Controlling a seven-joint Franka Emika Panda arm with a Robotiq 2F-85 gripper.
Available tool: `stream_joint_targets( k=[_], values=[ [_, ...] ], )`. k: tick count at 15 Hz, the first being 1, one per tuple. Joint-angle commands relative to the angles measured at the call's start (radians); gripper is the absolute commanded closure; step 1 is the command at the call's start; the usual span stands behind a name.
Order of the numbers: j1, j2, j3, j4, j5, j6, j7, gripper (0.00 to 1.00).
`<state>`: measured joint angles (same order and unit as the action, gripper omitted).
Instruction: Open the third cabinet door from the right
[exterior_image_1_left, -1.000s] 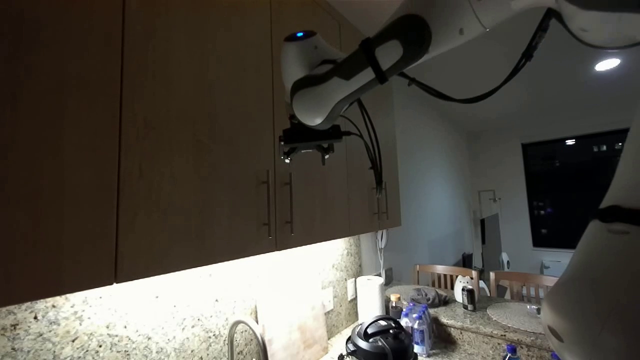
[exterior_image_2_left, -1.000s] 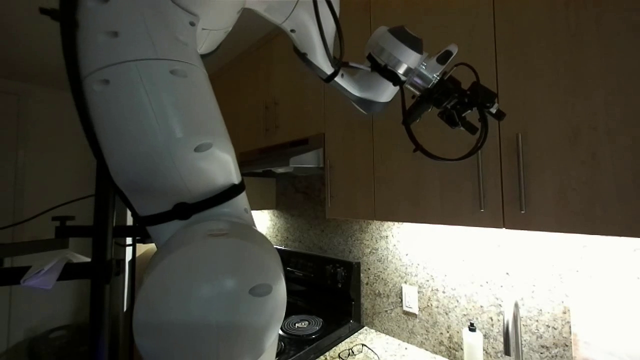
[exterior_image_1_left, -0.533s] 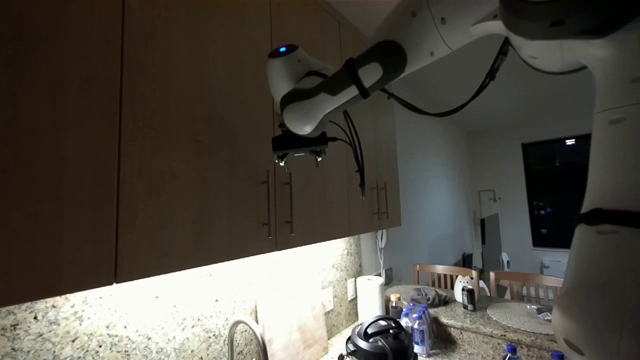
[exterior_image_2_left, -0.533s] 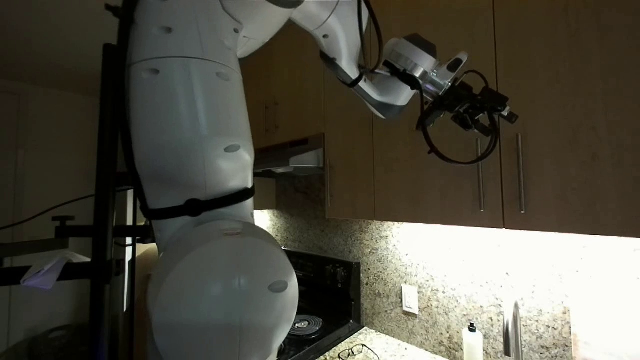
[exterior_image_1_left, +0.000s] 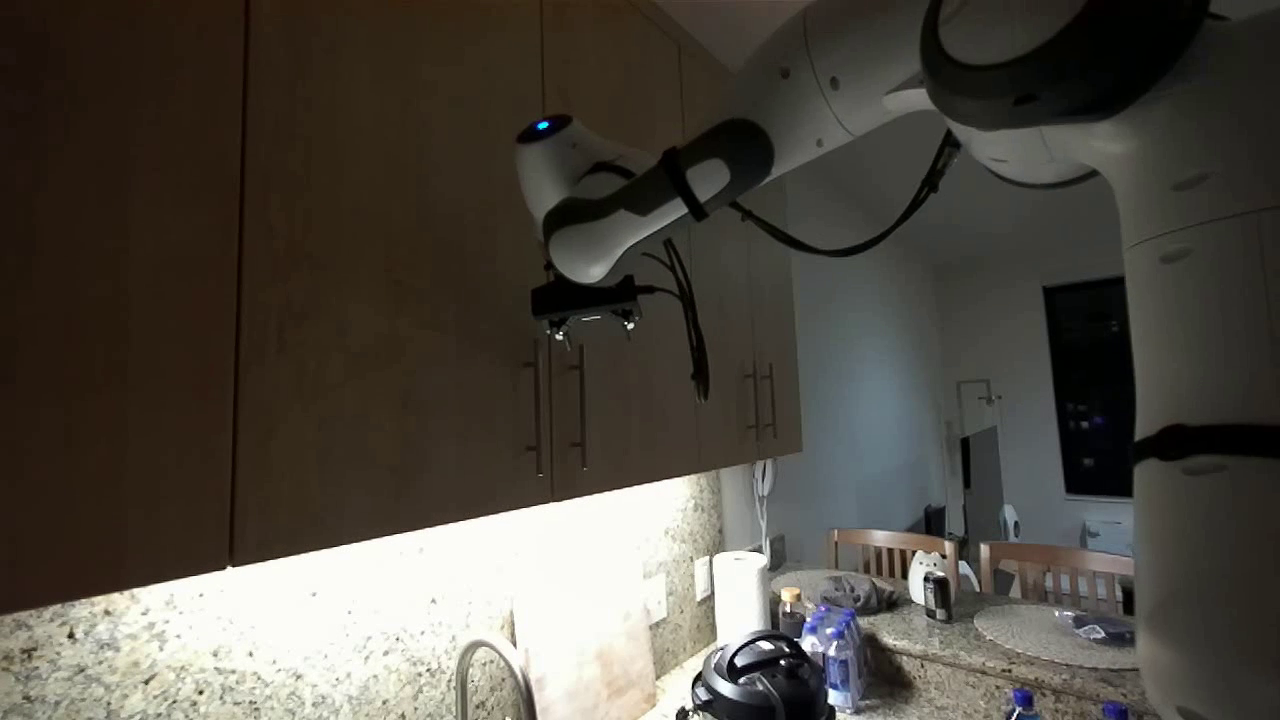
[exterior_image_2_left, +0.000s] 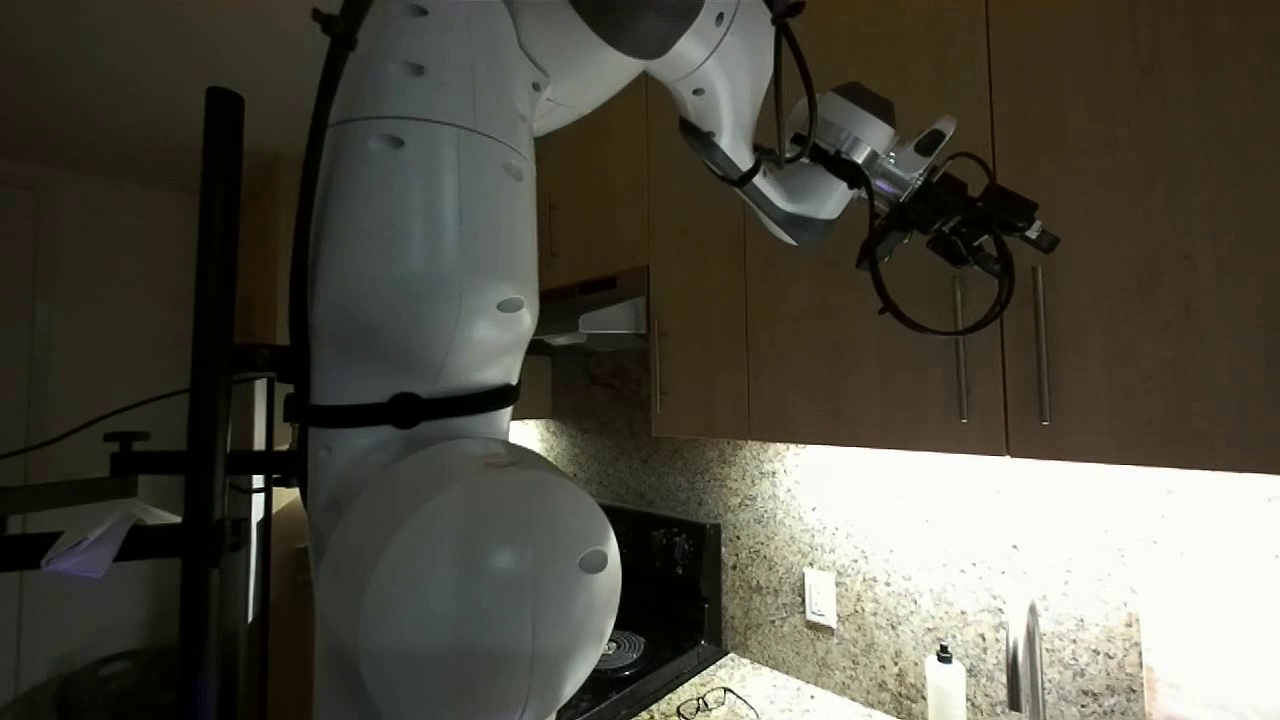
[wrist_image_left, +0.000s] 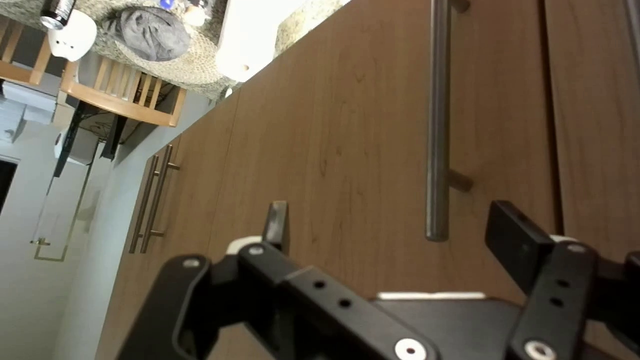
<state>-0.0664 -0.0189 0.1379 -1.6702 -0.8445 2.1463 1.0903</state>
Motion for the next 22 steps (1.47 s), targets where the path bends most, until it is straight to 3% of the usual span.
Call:
stream_joint_targets(
  k=[1, 10, 22],
  values=[
    [0.043, 0.046, -0.045, 0.056, -0.025, -0.013, 0.035, 0.0],
    [0.078, 0.1, -0.096, 0.048, 0.039, -0.007, -0.005, 0.0],
    [0.067, 0.106, -0.147, 0.004, 0.109, 0.038, 0.024, 0.0]
  ],
)
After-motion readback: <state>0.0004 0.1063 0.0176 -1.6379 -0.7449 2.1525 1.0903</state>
